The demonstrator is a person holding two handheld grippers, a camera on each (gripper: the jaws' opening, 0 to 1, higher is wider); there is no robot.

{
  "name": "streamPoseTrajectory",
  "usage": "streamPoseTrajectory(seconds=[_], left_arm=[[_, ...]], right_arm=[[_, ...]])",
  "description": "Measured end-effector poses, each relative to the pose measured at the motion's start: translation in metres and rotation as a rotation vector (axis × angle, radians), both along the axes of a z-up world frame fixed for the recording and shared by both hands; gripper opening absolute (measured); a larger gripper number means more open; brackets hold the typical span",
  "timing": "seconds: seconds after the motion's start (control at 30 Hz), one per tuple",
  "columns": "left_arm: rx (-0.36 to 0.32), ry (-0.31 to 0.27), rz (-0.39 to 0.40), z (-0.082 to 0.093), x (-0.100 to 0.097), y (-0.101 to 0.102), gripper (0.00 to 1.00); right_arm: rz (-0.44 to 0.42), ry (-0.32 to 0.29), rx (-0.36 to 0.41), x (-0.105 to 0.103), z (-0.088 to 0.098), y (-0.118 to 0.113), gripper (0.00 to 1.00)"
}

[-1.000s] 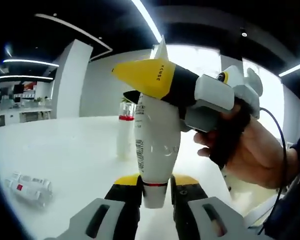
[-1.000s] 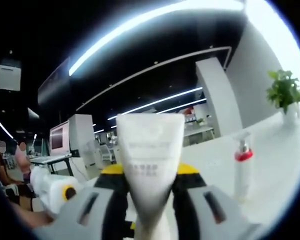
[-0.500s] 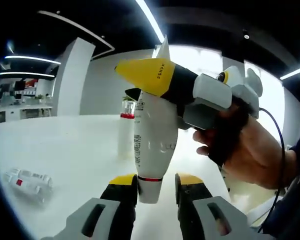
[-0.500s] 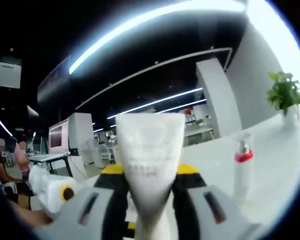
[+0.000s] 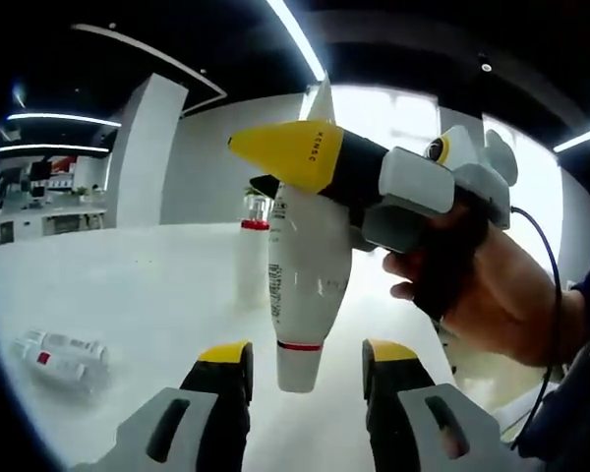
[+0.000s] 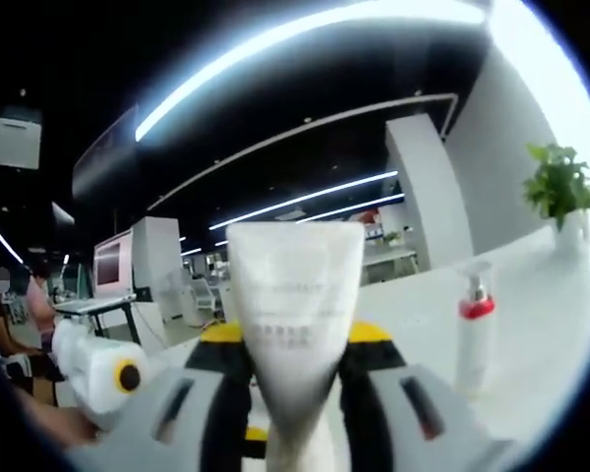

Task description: Arrange the skincare products in the storage area until every visible bottle or jar stands upright without overlapping.

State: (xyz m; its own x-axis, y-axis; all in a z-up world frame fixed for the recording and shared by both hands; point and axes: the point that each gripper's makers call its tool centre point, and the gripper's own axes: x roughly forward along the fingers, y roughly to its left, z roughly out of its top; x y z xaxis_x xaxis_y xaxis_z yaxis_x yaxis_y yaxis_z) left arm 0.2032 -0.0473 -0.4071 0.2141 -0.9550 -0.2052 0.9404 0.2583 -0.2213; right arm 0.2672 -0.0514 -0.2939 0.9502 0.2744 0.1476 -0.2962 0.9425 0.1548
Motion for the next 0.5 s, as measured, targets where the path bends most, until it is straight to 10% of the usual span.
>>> streamPoseTrajectory(seconds=[0.5], left_arm=[[-0.018,-0.021,0.043,0.007,0.005,0.025,0.61]], right_arm=[[-0.006,0.006,-0.006,-0.001,-0.003,0.0,0.33]])
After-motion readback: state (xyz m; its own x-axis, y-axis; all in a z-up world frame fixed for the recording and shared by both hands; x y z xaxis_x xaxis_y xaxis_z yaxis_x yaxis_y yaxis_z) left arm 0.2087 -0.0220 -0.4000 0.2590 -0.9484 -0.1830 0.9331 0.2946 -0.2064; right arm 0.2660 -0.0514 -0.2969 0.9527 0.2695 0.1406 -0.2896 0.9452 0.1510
